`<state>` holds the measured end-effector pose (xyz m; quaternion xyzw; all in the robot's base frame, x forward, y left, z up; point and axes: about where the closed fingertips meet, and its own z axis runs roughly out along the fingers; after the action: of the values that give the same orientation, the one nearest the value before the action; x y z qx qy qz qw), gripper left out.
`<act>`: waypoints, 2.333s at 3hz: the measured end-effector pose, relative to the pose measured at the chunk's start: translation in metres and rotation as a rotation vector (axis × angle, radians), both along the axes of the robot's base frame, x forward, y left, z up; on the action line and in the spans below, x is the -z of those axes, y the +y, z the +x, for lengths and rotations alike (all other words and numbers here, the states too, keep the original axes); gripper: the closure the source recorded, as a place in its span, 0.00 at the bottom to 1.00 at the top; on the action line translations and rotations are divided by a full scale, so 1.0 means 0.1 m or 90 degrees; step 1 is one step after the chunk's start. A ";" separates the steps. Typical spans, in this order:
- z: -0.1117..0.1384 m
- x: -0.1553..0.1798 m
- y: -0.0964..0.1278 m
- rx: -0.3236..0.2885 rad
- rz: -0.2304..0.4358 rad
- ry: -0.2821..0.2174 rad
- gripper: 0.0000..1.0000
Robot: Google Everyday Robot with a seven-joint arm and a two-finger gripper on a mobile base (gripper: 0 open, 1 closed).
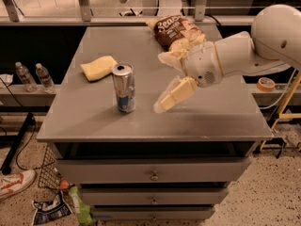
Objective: Knock redbull can over
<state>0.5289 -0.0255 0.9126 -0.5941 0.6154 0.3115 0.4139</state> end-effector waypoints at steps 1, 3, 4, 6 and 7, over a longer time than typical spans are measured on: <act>-0.06 0.00 0.39 -0.067 0.082 0.016 0.00; -0.08 0.00 0.70 -0.123 0.133 0.029 0.11; -0.07 0.00 0.80 -0.140 0.142 0.036 0.30; -0.04 -0.07 0.93 -0.159 0.144 0.037 0.77; 0.06 -0.17 0.87 -0.144 0.069 -0.013 0.98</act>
Offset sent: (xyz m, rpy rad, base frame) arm -0.0095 0.0724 -0.0012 0.2399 0.0551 0.2023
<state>0.5345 0.0617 0.9298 -0.6396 0.5226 0.3827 0.4139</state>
